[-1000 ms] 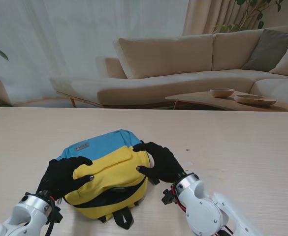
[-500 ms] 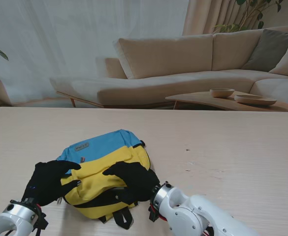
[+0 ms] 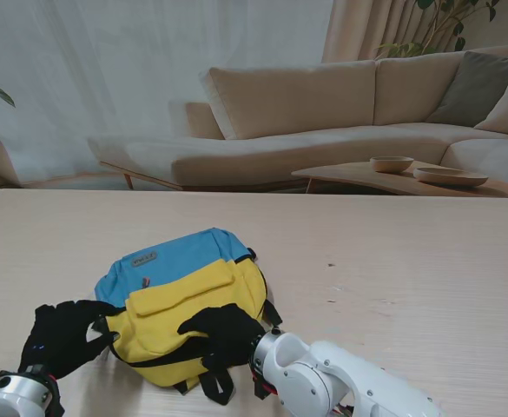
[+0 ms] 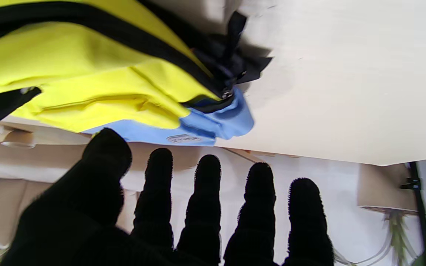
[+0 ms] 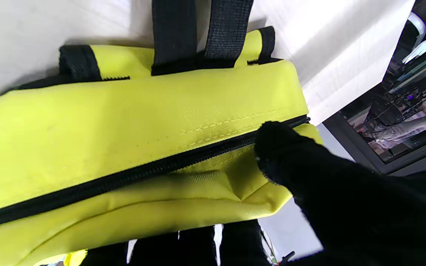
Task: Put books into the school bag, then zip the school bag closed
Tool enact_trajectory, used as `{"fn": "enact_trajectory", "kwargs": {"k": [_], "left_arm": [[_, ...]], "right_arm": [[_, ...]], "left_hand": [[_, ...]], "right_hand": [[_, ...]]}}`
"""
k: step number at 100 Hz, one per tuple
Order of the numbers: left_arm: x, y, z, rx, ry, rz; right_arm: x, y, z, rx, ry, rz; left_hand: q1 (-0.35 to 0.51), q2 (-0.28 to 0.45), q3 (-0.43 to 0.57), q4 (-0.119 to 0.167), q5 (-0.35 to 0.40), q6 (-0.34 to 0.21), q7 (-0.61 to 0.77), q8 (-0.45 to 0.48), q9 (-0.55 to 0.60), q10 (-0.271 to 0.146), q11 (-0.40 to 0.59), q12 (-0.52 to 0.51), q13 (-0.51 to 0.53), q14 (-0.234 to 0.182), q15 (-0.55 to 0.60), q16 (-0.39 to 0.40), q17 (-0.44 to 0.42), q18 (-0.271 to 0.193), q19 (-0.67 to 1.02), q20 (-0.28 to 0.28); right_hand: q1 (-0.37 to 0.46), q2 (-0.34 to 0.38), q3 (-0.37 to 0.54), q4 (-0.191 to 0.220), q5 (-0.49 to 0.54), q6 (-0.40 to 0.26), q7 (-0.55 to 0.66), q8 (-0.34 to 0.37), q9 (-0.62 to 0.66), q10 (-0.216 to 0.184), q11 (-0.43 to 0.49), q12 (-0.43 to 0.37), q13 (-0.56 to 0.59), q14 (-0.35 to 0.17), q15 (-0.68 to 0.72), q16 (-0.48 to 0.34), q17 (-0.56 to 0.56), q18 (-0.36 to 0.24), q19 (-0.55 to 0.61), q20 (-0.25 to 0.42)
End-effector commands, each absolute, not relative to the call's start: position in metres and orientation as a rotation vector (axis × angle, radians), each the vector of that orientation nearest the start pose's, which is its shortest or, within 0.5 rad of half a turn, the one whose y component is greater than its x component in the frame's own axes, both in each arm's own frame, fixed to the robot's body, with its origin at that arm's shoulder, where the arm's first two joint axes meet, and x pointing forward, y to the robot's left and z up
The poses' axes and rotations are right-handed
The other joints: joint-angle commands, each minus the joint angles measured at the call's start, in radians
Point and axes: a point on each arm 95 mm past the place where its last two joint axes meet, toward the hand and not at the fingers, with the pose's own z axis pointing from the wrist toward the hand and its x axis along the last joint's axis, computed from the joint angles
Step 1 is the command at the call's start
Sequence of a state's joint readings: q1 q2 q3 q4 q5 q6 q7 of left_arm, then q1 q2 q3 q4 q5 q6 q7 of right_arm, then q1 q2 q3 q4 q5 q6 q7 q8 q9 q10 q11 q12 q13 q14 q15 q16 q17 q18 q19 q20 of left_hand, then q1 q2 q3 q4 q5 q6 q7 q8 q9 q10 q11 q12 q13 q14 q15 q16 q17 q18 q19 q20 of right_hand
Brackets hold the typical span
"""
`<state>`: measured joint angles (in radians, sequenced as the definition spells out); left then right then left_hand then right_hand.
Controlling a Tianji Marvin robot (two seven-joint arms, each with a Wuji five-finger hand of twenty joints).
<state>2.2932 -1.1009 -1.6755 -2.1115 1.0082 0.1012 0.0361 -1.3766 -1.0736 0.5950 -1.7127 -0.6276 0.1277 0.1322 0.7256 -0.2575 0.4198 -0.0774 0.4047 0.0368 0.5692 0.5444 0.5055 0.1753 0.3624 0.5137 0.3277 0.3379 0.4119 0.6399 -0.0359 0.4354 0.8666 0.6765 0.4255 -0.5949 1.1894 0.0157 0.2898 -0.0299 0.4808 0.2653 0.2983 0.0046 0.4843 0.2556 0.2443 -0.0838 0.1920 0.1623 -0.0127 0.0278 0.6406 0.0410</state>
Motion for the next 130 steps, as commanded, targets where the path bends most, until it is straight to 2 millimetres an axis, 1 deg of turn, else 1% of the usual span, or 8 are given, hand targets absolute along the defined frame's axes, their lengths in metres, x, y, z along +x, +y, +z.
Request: {"fn": "enact_trajectory", "kwargs": {"k": [1, 15, 29, 39, 48, 91, 114, 130], "left_arm": [[0.233, 0.09, -0.304, -1.438, 1.328, -1.193], [0.229, 0.096, -0.311, -1.453, 1.289, -1.137], [0.225, 0.097, -0.319, -1.476, 1.239, -1.078], [0.226, 0.096, -0.327, -1.531, 1.151, -1.077], [0.228, 0.094, -0.333, -1.599, 1.087, -1.065], [0.231, 0.09, -0.351, -1.745, 1.005, -0.927], [0.232, 0.089, -0.36, -1.806, 1.016, -0.918], [0.234, 0.09, -0.365, -1.804, 1.021, -0.913]], "right_arm": [[0.303, 0.188, -0.357, 1.406, 2.073, 1.729], [0.303, 0.189, -0.355, 1.418, 2.059, 1.742], [0.303, 0.189, -0.353, 1.428, 2.047, 1.757], [0.302, 0.19, -0.354, 1.427, 2.052, 1.758], [0.301, 0.19, -0.355, 1.43, 2.057, 1.755], [0.297, 0.19, -0.352, 1.425, 2.072, 1.751], [0.295, 0.19, -0.351, 1.424, 2.08, 1.75], [0.295, 0.189, -0.351, 1.423, 2.083, 1.745]], "left_hand": [[0.013, 0.035, -0.007, 0.038, -0.004, -0.022, 0.015, 0.005, -0.025, -0.01, 0.016, 0.0, -0.019, -0.015, -0.013, -0.006, -0.023, -0.027, -0.033, -0.004], [0.056, 0.01, -0.045, 0.016, 0.041, -0.034, 0.062, 0.064, -0.024, -0.003, 0.032, 0.015, -0.023, -0.013, 0.004, 0.007, -0.023, -0.031, -0.027, 0.014], [0.062, 0.012, -0.057, 0.019, 0.043, -0.042, 0.051, 0.068, -0.032, -0.003, 0.034, 0.019, -0.029, -0.011, 0.012, 0.012, -0.024, -0.036, -0.02, 0.022], [0.035, 0.036, -0.04, 0.04, 0.024, -0.007, 0.004, 0.036, -0.043, 0.005, 0.044, 0.029, -0.041, -0.001, 0.029, 0.025, -0.032, -0.041, -0.01, 0.033], [0.019, 0.041, -0.033, 0.042, 0.039, 0.027, -0.013, 0.011, -0.051, 0.01, 0.047, 0.033, -0.064, 0.004, 0.027, 0.027, -0.048, -0.051, -0.017, 0.034], [0.006, 0.048, -0.052, 0.047, 0.139, 0.074, -0.005, -0.007, -0.103, 0.014, 0.034, 0.04, -0.144, -0.017, -0.011, 0.027, -0.068, -0.082, -0.058, 0.034], [0.029, 0.036, -0.058, 0.041, 0.134, 0.054, -0.014, -0.003, -0.113, 0.011, 0.033, 0.046, -0.149, -0.021, -0.014, 0.033, -0.066, -0.087, -0.069, 0.039], [0.065, -0.005, -0.029, 0.025, 0.069, -0.013, 0.014, 0.036, -0.133, -0.007, 0.05, 0.06, -0.156, -0.038, 0.002, 0.047, -0.065, -0.1, -0.067, 0.058]], "right_hand": [[-0.012, -0.018, 0.036, 0.011, 0.017, -0.011, 0.001, -0.003, 0.018, -0.012, 0.006, 0.01, 0.02, -0.005, 0.002, 0.008, 0.032, 0.02, 0.033, 0.014], [-0.011, -0.017, 0.039, 0.008, 0.017, -0.007, 0.0, -0.004, 0.016, -0.011, 0.005, 0.012, 0.02, -0.003, 0.003, 0.01, 0.034, 0.017, 0.035, 0.016], [-0.009, -0.018, 0.043, 0.008, 0.022, -0.005, 0.002, -0.005, 0.017, -0.009, 0.006, 0.013, 0.022, -0.001, 0.004, 0.012, 0.036, 0.016, 0.038, 0.019], [-0.01, -0.017, 0.044, 0.007, 0.022, -0.005, 0.002, -0.006, 0.018, -0.01, 0.007, 0.014, 0.021, -0.002, 0.005, 0.013, 0.037, 0.016, 0.041, 0.021], [-0.01, -0.016, 0.045, 0.007, 0.021, -0.003, 0.001, -0.006, 0.016, -0.008, 0.007, 0.014, 0.02, 0.0, 0.005, 0.013, 0.037, 0.015, 0.043, 0.023], [-0.01, -0.014, 0.05, 0.012, 0.022, -0.001, 0.002, -0.008, 0.013, -0.007, 0.007, 0.016, 0.018, 0.001, 0.007, 0.015, 0.037, 0.014, 0.05, 0.03], [-0.011, -0.011, 0.051, 0.016, 0.022, -0.001, 0.002, -0.008, 0.012, -0.008, 0.008, 0.016, 0.017, 0.001, 0.007, 0.016, 0.037, 0.014, 0.052, 0.033], [-0.01, -0.011, 0.051, 0.019, 0.022, -0.001, 0.002, -0.008, 0.012, -0.007, 0.01, 0.017, 0.018, 0.0, 0.008, 0.016, 0.039, 0.012, 0.055, 0.035]]}}
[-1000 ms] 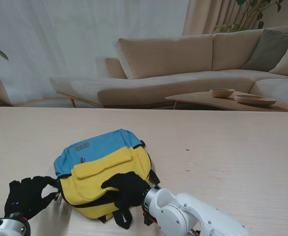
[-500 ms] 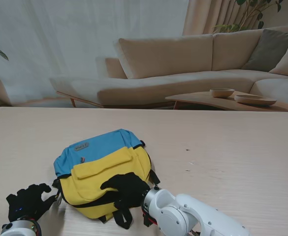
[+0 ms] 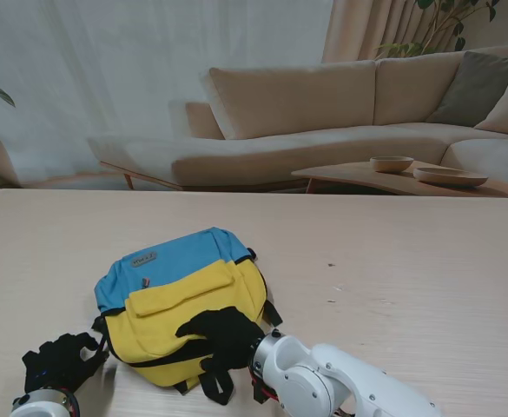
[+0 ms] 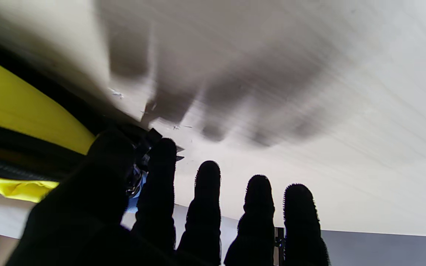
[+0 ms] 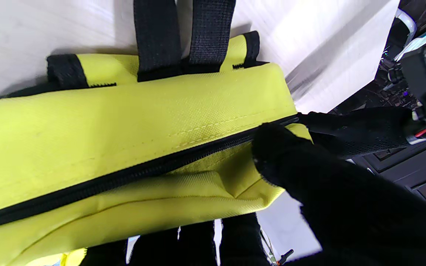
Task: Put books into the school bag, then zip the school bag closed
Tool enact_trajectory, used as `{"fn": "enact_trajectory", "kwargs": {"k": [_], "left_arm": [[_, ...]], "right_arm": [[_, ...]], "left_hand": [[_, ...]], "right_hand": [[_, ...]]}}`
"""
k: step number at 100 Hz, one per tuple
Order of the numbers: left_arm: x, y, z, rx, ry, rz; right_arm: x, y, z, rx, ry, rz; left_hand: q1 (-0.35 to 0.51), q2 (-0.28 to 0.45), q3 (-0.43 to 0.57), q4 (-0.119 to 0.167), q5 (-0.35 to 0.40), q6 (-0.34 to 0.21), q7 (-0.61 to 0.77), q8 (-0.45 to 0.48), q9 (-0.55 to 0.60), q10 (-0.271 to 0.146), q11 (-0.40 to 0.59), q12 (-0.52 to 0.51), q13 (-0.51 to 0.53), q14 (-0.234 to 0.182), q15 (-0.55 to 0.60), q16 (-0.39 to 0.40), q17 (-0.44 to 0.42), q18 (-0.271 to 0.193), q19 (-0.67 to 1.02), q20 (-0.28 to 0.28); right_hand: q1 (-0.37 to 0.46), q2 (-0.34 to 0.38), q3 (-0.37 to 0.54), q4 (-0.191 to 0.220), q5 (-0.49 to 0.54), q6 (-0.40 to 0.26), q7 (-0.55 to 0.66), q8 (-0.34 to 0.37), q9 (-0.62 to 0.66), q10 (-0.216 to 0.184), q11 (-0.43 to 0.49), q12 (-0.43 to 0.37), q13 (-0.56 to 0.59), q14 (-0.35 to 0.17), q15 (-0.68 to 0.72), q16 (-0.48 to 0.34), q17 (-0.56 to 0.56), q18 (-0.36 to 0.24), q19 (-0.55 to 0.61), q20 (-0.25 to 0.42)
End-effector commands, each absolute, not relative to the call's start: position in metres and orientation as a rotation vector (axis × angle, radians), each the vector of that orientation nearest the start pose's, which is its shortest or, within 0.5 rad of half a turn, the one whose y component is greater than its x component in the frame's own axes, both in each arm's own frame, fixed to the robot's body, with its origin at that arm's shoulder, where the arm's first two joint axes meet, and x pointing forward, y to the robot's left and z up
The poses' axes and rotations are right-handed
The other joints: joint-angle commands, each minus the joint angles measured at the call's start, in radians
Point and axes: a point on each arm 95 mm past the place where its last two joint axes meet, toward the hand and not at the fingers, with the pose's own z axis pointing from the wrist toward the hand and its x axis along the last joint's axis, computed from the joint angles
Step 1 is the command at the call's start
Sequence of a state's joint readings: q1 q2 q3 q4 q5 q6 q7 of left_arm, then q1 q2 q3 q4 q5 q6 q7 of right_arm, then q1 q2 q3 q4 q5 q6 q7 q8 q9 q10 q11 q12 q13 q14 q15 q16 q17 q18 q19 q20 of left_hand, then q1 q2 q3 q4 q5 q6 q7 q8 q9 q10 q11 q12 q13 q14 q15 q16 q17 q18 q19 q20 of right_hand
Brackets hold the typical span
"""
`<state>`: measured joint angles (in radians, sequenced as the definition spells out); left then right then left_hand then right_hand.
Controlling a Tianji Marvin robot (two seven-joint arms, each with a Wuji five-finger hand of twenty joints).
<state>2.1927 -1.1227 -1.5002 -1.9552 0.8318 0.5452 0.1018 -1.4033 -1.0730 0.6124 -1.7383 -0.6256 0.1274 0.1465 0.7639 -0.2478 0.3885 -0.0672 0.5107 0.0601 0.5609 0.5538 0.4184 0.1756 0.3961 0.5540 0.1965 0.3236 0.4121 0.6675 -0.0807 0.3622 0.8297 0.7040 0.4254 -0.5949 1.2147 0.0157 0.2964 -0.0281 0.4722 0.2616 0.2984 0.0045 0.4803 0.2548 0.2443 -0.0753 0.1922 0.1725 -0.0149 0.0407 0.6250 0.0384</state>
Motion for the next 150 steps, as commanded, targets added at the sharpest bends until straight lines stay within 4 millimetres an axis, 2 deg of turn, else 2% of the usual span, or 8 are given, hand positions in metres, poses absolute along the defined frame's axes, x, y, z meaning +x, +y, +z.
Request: {"fn": "enact_trajectory", "kwargs": {"k": [1, 38, 59, 70, 86, 114, 129, 150], "left_arm": [[0.234, 0.09, -0.365, -1.805, 1.021, -0.915], [0.242, 0.088, -0.37, -1.741, 1.052, -0.919], [0.25, 0.085, -0.375, -1.712, 1.104, -0.867], [0.254, 0.082, -0.378, -1.684, 1.126, -0.835], [0.258, 0.08, -0.383, -1.641, 1.126, -0.8], [0.26, 0.079, -0.382, -1.634, 1.042, -0.884], [0.259, 0.079, -0.379, -1.64, 0.998, -0.923], [0.258, 0.079, -0.376, -1.647, 0.982, -0.944]], "right_arm": [[0.295, 0.189, -0.351, 1.422, 2.084, 1.745], [0.294, 0.19, -0.351, 1.422, 2.096, 1.735], [0.293, 0.191, -0.351, 1.428, 2.1, 1.737], [0.292, 0.191, -0.351, 1.431, 2.102, 1.738], [0.292, 0.191, -0.351, 1.438, 2.104, 1.739], [0.292, 0.191, -0.351, 1.446, 2.103, 1.739], [0.291, 0.191, -0.352, 1.451, 2.106, 1.739], [0.291, 0.191, -0.351, 1.456, 2.104, 1.738]], "left_hand": [[0.028, -0.017, 0.006, 0.014, -0.042, -0.041, 0.025, 0.029, -0.046, -0.009, 0.017, 0.021, -0.025, -0.024, 0.003, 0.021, -0.02, -0.028, -0.029, 0.032], [-0.008, -0.105, 0.188, 0.013, -0.393, -0.079, 0.323, 0.286, -0.166, -0.076, 0.106, 0.082, -0.073, -0.069, 0.065, 0.056, -0.015, -0.06, -0.007, 0.062], [-0.029, -0.127, 0.203, 0.011, -0.405, -0.125, 0.284, 0.386, -0.235, -0.114, 0.099, 0.114, -0.12, -0.099, 0.09, 0.08, -0.014, -0.083, -0.034, 0.063], [-0.039, -0.143, 0.215, 0.009, -0.427, -0.162, 0.065, 0.797, -0.245, -0.131, 0.028, 0.2, -0.127, -0.11, 0.085, 0.088, -0.011, -0.101, -0.073, 0.076], [0.031, -0.116, 0.203, 0.01, -0.424, -0.192, 0.066, 0.887, -0.255, -0.14, 0.03, 0.299, -0.128, -0.115, 0.105, 0.122, -0.012, -0.108, -0.066, 0.124], [0.254, 0.036, 0.006, 0.008, -0.417, -0.201, 0.205, 0.944, -0.241, -0.117, 0.203, 0.254, -0.103, -0.09, 0.179, 0.122, -0.011, -0.091, 0.046, 0.109], [0.432, 0.052, -0.198, 0.009, -0.421, -0.185, 0.536, 0.565, -0.195, -0.091, 0.23, 0.203, -0.085, -0.072, 0.2, 0.12, -0.013, -0.082, 0.084, 0.083], [0.527, 0.061, -0.263, 0.021, -0.251, -0.095, 0.529, 0.46, -0.129, -0.066, 0.215, 0.28, -0.067, -0.057, 0.211, 0.116, -0.015, -0.07, 0.104, 0.075]], "right_hand": [[-0.01, -0.011, 0.026, 0.02, 0.016, -0.002, 0.011, -0.005, 0.011, -0.007, 0.014, 0.018, 0.017, -0.005, 0.007, 0.006, 0.041, -0.001, 0.071, 0.038], [-0.01, -0.01, 0.024, 0.023, 0.014, 0.0, 0.009, -0.005, 0.007, -0.006, 0.014, 0.018, 0.015, -0.006, 0.007, 0.006, 0.042, -0.003, 0.077, 0.044], [-0.008, -0.011, 0.024, 0.025, 0.014, -0.001, 0.009, -0.005, 0.007, -0.007, 0.015, 0.018, 0.014, -0.005, 0.007, 0.006, 0.042, -0.004, 0.079, 0.047], [-0.007, -0.012, 0.026, 0.026, 0.014, 0.0, 0.01, -0.005, 0.007, -0.005, 0.016, 0.019, 0.016, -0.006, 0.008, 0.006, 0.042, -0.005, 0.08, 0.048], [-0.007, -0.012, 0.026, 0.026, 0.014, 0.0, 0.01, -0.005, 0.007, -0.005, 0.017, 0.019, 0.015, -0.007, 0.008, 0.006, 0.044, -0.007, 0.081, 0.049], [-0.007, -0.01, 0.026, 0.026, 0.013, 0.0, 0.01, -0.005, 0.006, -0.004, 0.02, 0.02, 0.014, -0.005, 0.008, 0.006, 0.044, -0.009, 0.084, 0.052], [-0.008, -0.008, 0.024, 0.027, 0.015, 0.0, 0.011, -0.005, 0.007, -0.005, 0.021, 0.02, 0.015, -0.006, 0.009, 0.007, 0.045, -0.009, 0.086, 0.054], [-0.008, -0.009, 0.025, 0.028, 0.015, 0.001, 0.011, -0.005, 0.006, -0.005, 0.021, 0.02, 0.015, -0.004, 0.009, 0.007, 0.045, -0.007, 0.089, 0.056]]}}
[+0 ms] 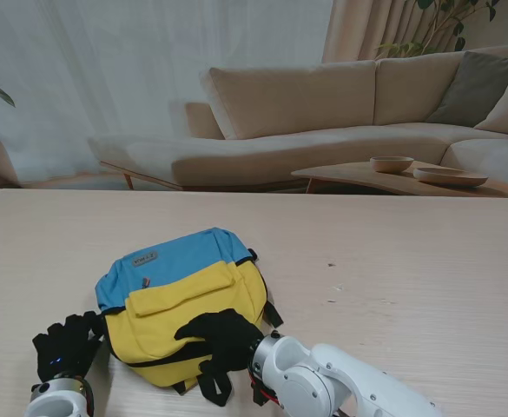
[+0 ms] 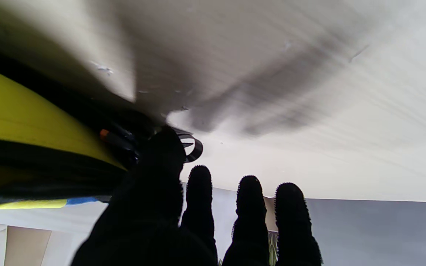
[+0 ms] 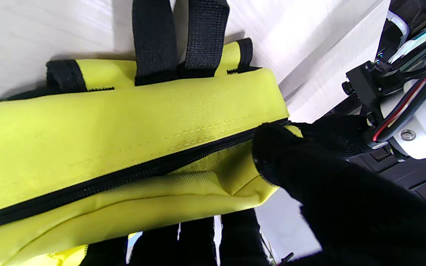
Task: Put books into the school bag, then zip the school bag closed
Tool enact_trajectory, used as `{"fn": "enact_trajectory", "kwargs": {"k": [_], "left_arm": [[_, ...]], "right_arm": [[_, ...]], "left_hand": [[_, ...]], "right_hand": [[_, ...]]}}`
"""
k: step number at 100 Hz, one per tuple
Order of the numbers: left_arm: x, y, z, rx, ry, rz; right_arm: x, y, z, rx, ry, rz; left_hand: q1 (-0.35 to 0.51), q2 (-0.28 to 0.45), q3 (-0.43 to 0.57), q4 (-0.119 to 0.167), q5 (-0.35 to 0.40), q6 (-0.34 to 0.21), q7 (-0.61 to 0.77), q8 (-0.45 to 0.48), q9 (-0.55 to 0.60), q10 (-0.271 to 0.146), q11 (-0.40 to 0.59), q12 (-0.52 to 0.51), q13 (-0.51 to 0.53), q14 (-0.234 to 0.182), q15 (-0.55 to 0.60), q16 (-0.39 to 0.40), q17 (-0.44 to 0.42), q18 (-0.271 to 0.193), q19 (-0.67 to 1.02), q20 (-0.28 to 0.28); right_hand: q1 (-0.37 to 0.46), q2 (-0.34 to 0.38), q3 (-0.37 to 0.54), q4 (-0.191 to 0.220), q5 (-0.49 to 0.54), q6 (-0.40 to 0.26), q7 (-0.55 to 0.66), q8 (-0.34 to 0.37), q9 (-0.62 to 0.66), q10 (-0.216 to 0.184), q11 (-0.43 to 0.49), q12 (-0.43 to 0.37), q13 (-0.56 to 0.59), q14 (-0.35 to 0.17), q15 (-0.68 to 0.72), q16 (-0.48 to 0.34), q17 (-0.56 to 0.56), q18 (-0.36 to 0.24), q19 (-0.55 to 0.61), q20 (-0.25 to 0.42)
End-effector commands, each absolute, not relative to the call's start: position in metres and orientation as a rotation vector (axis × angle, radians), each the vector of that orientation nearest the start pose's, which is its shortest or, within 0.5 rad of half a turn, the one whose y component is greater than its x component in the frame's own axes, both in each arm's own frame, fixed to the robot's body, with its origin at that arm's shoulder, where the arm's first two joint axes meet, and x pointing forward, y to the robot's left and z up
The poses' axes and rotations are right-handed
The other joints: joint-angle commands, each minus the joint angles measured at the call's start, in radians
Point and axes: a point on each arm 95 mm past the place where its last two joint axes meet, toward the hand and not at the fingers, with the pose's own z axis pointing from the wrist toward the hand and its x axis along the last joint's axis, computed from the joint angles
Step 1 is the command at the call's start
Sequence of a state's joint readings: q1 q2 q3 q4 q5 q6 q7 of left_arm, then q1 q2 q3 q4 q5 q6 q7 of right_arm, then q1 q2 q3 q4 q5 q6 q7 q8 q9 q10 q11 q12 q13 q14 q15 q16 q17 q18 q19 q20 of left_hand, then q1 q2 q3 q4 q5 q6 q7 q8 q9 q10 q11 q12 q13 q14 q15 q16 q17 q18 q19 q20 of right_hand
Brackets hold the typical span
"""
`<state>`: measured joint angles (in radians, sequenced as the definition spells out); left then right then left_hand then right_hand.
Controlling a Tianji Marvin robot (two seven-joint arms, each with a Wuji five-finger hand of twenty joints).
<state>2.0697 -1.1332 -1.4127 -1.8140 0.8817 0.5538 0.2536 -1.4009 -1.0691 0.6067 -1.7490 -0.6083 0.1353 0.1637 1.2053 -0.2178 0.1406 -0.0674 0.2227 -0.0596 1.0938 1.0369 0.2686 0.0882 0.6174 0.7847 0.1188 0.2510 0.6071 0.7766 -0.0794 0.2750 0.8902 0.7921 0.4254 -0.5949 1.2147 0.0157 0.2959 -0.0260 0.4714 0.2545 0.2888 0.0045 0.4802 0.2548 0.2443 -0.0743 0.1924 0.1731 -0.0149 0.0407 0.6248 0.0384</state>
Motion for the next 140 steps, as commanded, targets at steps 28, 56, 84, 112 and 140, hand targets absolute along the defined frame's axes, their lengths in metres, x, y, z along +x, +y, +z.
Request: {"fn": "enact_trajectory", "kwargs": {"k": [28, 56, 84, 112, 140], "left_arm": [[0.2542, 0.0818, -0.3714, -1.619, 0.988, -0.906], [0.2494, 0.0816, -0.3706, -1.627, 1.037, -0.815], [0.2512, 0.0799, -0.3768, -1.636, 1.044, -0.776], [0.2534, 0.0805, -0.3779, -1.637, 1.005, -0.748], [0.2547, 0.0801, -0.3784, -1.659, 1.016, -0.757]], "right_arm": [[0.2918, 0.1913, -0.349, 1.463, 2.088, 1.75], [0.2908, 0.192, -0.3488, 1.467, 2.089, 1.754], [0.2899, 0.1919, -0.3489, 1.47, 2.092, 1.753], [0.29, 0.1916, -0.349, 1.479, 2.09, 1.75], [0.2896, 0.1919, -0.3493, 1.484, 2.093, 1.749]], "left_hand": [[0.082, -0.01, 0.088, 0.019, -0.019, 0.026, 0.041, 0.0, 0.038, 0.017, -0.019, 0.108, 0.019, 0.016, 0.023, 0.007, -0.016, 0.019, 0.066, -0.017], [-0.29, -0.087, 0.371, 0.038, -0.114, -0.041, -0.481, -0.197, -0.086, -0.041, -0.044, -0.057, -0.043, -0.014, -0.036, -0.007, -0.014, 0.001, -0.031, -0.046], [-0.364, -0.117, 0.404, 0.026, -0.144, -0.017, -0.84, 0.194, -0.097, -0.053, -0.161, 0.008, -0.052, -0.031, -0.081, 0.009, -0.014, -0.017, -0.131, 0.014], [-0.226, -0.047, 0.292, 0.015, -0.123, -0.01, -0.224, 0.273, -0.086, -0.02, 0.007, -0.008, -0.042, -0.012, -0.031, 0.011, -0.013, 0.0, -0.069, 0.008], [-0.156, -0.052, 0.241, 0.01, -0.132, -0.013, -0.071, 0.006, -0.079, -0.012, -0.001, -0.021, -0.042, -0.012, -0.028, 0.008, -0.013, 0.0, -0.061, 0.001]], "right_hand": [[-0.006, -0.009, 0.027, 0.03, 0.016, 0.0, 0.013, 0.002, 0.016, -0.005, 0.021, 0.02, 0.015, -0.006, 0.01, 0.007, 0.045, -0.007, 0.093, 0.06], [-0.005, -0.011, 0.029, 0.032, 0.017, -0.001, 0.013, 0.002, 0.017, -0.004, 0.022, 0.02, 0.015, -0.006, 0.01, 0.007, 0.045, -0.008, 0.095, 0.062], [-0.004, -0.011, 0.03, 0.034, 0.016, 0.0, 0.013, 0.001, 0.015, -0.003, 0.022, 0.021, 0.014, -0.005, 0.01, 0.007, 0.045, -0.009, 0.097, 0.064], [-0.004, -0.01, 0.03, 0.035, 0.016, 0.001, 0.013, 0.001, 0.013, -0.004, 0.023, 0.021, 0.015, -0.006, 0.011, 0.007, 0.046, -0.011, 0.1, 0.066], [-0.003, -0.01, 0.031, 0.036, 0.017, 0.001, 0.014, 0.001, 0.015, -0.004, 0.024, 0.021, 0.015, -0.005, 0.011, 0.007, 0.046, -0.01, 0.101, 0.068]]}}
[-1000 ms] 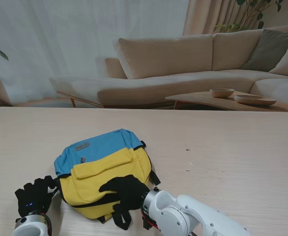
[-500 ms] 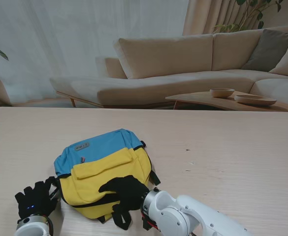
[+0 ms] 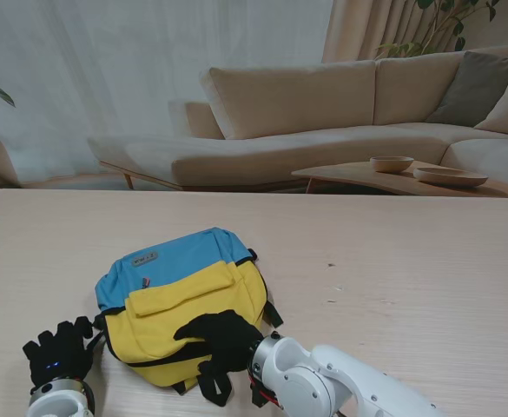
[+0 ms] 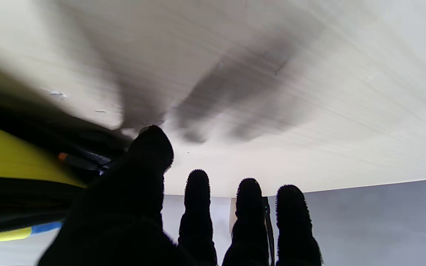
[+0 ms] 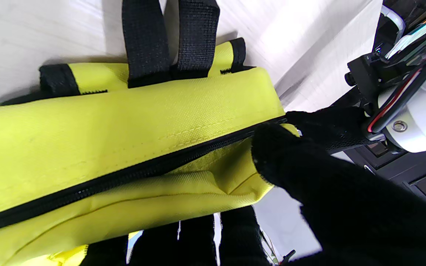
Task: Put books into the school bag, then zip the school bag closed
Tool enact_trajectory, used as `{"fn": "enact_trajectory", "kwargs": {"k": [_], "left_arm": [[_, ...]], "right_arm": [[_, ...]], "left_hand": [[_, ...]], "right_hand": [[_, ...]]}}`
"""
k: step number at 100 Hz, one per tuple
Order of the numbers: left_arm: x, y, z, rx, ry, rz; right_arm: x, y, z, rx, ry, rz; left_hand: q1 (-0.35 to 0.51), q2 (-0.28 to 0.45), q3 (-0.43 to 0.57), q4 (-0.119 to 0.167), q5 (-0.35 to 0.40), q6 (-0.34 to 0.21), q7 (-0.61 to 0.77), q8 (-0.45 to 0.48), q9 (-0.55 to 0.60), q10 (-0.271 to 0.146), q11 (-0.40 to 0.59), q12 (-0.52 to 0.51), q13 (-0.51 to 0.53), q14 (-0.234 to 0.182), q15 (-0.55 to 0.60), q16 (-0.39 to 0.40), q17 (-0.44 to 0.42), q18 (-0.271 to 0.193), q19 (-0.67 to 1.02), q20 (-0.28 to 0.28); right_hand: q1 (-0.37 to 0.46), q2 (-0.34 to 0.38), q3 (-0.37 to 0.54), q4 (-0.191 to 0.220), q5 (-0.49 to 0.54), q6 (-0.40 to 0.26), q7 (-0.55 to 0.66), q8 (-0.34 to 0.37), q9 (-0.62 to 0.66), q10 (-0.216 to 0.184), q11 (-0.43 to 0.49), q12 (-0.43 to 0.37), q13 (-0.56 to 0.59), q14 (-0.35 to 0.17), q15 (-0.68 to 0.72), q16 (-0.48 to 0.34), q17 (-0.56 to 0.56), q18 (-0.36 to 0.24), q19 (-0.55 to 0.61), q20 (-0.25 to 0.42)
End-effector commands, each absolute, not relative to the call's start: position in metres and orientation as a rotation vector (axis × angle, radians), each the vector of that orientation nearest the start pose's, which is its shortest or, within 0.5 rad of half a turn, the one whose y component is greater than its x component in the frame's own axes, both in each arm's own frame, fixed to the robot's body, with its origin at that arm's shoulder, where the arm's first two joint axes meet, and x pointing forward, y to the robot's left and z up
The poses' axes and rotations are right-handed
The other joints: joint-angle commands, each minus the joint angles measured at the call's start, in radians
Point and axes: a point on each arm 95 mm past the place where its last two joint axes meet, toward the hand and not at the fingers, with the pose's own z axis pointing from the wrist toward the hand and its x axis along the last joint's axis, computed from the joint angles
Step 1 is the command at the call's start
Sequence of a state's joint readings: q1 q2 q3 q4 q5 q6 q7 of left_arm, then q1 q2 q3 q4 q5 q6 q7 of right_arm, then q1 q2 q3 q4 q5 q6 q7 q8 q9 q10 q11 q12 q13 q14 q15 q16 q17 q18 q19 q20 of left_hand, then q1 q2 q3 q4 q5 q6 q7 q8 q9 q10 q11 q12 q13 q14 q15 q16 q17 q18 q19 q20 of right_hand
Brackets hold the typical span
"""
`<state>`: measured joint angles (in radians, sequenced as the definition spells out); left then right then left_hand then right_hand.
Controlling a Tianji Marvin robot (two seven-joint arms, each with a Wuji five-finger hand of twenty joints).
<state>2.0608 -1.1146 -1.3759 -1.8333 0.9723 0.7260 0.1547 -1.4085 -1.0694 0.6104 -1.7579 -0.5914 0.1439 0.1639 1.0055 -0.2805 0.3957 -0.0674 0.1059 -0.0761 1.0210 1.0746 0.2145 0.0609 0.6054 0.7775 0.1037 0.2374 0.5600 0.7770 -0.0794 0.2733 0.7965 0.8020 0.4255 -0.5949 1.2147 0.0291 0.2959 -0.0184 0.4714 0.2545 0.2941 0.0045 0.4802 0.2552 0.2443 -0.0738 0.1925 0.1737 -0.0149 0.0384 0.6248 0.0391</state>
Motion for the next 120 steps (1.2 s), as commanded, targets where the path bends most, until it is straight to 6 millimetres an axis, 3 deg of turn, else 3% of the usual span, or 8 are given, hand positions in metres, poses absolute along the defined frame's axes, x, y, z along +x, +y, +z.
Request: {"fn": "enact_trajectory", "kwargs": {"k": [1, 22, 31, 37, 56, 67, 85, 120], "left_arm": [[0.2548, 0.08, -0.3785, -1.659, 1.016, -0.757], [0.2564, 0.0782, -0.3793, -1.667, 1.014, -0.729], [0.2565, 0.0776, -0.3788, -1.672, 1.011, -0.721], [0.2566, 0.0776, -0.3788, -1.675, 1.009, -0.721], [0.2575, 0.0776, -0.3796, -1.679, 1.006, -0.719], [0.2582, 0.0771, -0.3797, -1.682, 0.997, -0.719], [0.2589, 0.0766, -0.3793, -1.676, 0.979, -0.71], [0.2622, 0.0779, -0.381, -1.669, 0.962, -0.692]], "right_arm": [[0.2896, 0.1919, -0.3493, 1.484, 2.093, 1.749], [0.2893, 0.1922, -0.3495, 1.488, 2.095, 1.747], [0.2892, 0.1924, -0.3497, 1.489, 2.095, 1.746], [0.2891, 0.1925, -0.3498, 1.489, 2.095, 1.746], [0.2889, 0.1926, -0.35, 1.493, 2.096, 1.746], [0.289, 0.1925, -0.3499, 1.493, 2.096, 1.746], [0.2888, 0.1924, -0.3502, 1.497, 2.096, 1.747], [0.2892, 0.1921, -0.3507, 1.505, 2.095, 1.749]], "left_hand": [[0.045, 0.011, -0.013, 0.01, -0.015, 0.003, 0.0, -0.034, -0.025, 0.015, 0.011, -0.014, -0.026, 0.002, 0.019, 0.008, -0.013, 0.002, 0.032, -0.009], [-0.018, 0.047, 0.008, 0.033, 0.008, 0.018, -0.188, -0.164, -0.025, 0.013, 0.002, -0.024, -0.026, 0.008, 0.02, 0.009, -0.014, 0.003, 0.033, -0.012], [-0.02, 0.026, 0.0, 0.018, 0.0, 0.038, -0.114, -0.114, -0.011, 0.022, -0.001, -0.024, -0.021, 0.012, 0.023, 0.012, -0.014, 0.006, 0.027, -0.015], [0.017, 0.005, -0.036, 0.007, 0.033, 0.058, -0.044, -0.106, 0.002, 0.031, 0.001, -0.022, -0.019, 0.016, 0.024, 0.013, -0.014, 0.007, 0.027, -0.015], [0.025, -0.002, -0.086, 0.006, 0.066, 0.06, 0.021, -0.092, 0.013, 0.035, 0.003, -0.02, -0.017, 0.018, 0.029, 0.015, -0.015, 0.011, 0.028, -0.013], [-0.058, 0.015, -0.141, 0.012, 0.07, 0.068, 0.074, -0.048, 0.017, 0.04, 0.005, -0.016, -0.02, 0.022, 0.028, 0.015, -0.016, 0.014, 0.022, -0.016], [-0.184, 0.042, -0.151, 0.011, 0.099, 0.084, 0.098, 0.02, 0.024, 0.047, 0.009, -0.007, -0.021, 0.029, 0.027, 0.017, -0.016, 0.019, 0.005, -0.022], [-0.129, 0.033, -0.136, 0.007, 0.095, 0.085, 0.082, 0.016, 0.029, 0.045, 0.012, -0.002, -0.018, 0.029, 0.033, 0.023, -0.017, 0.023, 0.006, -0.017]], "right_hand": [[-0.003, -0.01, 0.031, 0.023, 0.017, -0.007, 0.014, 0.001, 0.01, -0.004, 0.024, 0.021, 0.015, -0.005, 0.011, 0.007, 0.046, -0.008, 0.101, 0.067], [-0.003, -0.01, 0.033, 0.025, 0.017, -0.005, 0.014, 0.001, 0.009, -0.003, 0.025, 0.021, 0.016, -0.005, 0.012, 0.007, 0.047, -0.008, 0.103, 0.069], [-0.002, -0.01, 0.034, 0.026, 0.017, -0.005, 0.015, 0.001, 0.009, -0.003, 0.025, 0.021, 0.017, -0.004, 0.013, 0.008, 0.048, -0.01, 0.105, 0.07], [-0.002, -0.009, 0.034, 0.026, 0.016, -0.004, 0.014, 0.001, 0.008, -0.003, 0.025, 0.021, 0.017, -0.003, 0.014, 0.009, 0.049, -0.01, 0.106, 0.071], [-0.002, -0.009, 0.034, 0.027, 0.017, -0.005, 0.015, 0.001, 0.009, -0.004, 0.026, 0.022, 0.02, -0.003, 0.018, 0.011, 0.053, -0.009, 0.113, 0.074], [-0.001, -0.01, 0.035, 0.028, 0.016, -0.004, 0.015, 0.0, 0.008, -0.003, 0.027, 0.022, 0.018, -0.002, 0.019, 0.011, 0.053, -0.011, 0.117, 0.077], [-0.001, -0.009, 0.035, 0.029, 0.015, -0.003, 0.015, 0.0, 0.007, -0.002, 0.027, 0.022, 0.02, -0.003, 0.021, 0.012, 0.054, -0.011, 0.122, 0.08], [0.0, -0.009, 0.036, 0.031, 0.015, -0.002, 0.016, -0.001, 0.007, -0.002, 0.028, 0.022, 0.021, -0.002, 0.023, 0.013, 0.055, -0.012, 0.127, 0.085]]}}
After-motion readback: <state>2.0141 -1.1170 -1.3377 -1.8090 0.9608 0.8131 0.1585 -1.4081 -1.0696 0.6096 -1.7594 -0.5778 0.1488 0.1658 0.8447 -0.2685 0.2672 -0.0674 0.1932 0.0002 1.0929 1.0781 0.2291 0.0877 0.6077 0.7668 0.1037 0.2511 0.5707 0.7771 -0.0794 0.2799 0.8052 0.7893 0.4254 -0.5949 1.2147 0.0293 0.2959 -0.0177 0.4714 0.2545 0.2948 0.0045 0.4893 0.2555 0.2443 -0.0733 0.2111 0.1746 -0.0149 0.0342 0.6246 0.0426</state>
